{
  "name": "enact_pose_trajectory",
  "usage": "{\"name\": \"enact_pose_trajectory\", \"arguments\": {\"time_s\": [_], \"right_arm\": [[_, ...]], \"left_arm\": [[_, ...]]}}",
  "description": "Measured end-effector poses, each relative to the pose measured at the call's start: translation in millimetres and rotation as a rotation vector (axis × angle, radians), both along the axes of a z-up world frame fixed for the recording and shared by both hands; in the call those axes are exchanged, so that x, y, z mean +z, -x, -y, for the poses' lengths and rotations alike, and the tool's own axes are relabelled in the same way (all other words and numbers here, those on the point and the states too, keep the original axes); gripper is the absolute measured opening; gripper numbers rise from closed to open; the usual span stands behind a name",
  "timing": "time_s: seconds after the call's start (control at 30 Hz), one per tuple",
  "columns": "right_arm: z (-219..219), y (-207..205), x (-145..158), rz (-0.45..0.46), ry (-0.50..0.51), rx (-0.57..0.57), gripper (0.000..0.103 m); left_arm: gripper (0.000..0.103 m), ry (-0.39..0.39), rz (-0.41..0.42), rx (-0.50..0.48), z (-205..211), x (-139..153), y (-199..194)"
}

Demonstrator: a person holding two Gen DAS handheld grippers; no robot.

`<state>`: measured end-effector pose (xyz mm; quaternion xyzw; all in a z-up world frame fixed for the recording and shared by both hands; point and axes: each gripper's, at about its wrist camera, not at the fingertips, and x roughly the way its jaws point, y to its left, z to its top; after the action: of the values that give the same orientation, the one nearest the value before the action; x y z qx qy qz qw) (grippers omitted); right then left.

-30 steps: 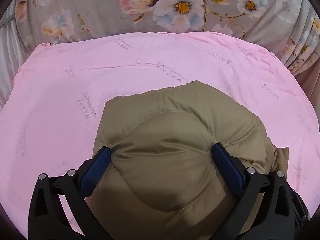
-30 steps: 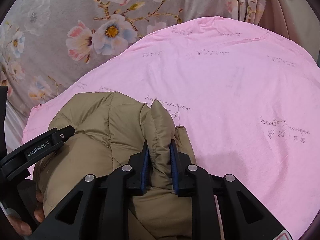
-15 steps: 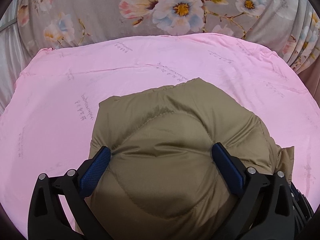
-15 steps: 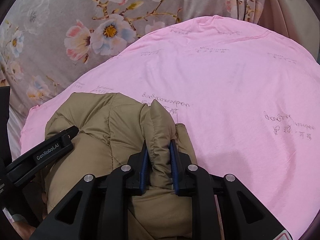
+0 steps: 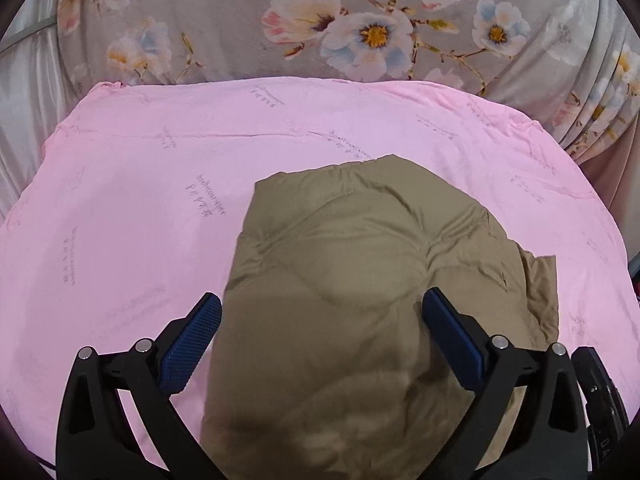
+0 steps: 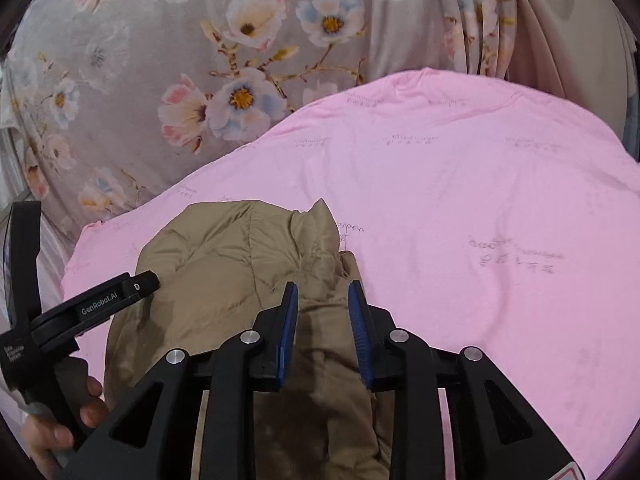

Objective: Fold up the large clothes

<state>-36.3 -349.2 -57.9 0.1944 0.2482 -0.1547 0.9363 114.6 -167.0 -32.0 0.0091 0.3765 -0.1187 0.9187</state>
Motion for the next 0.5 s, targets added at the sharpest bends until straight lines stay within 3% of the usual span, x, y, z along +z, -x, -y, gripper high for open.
{"name": "enact_pose_trajectory", "arguments": {"time_s": [0.2,0.5], "right_arm": [[-29,10,-18,-0.093,0.106,0.056,0.027],[-33,16,-44,-0.149,0.107,0.074,0.027]], "left_arm": [[0.098,-0.057,0.009,0.017,-8,-11,31],[0.098,-0.038,0.014,0.008,-13,-33,40]]}}
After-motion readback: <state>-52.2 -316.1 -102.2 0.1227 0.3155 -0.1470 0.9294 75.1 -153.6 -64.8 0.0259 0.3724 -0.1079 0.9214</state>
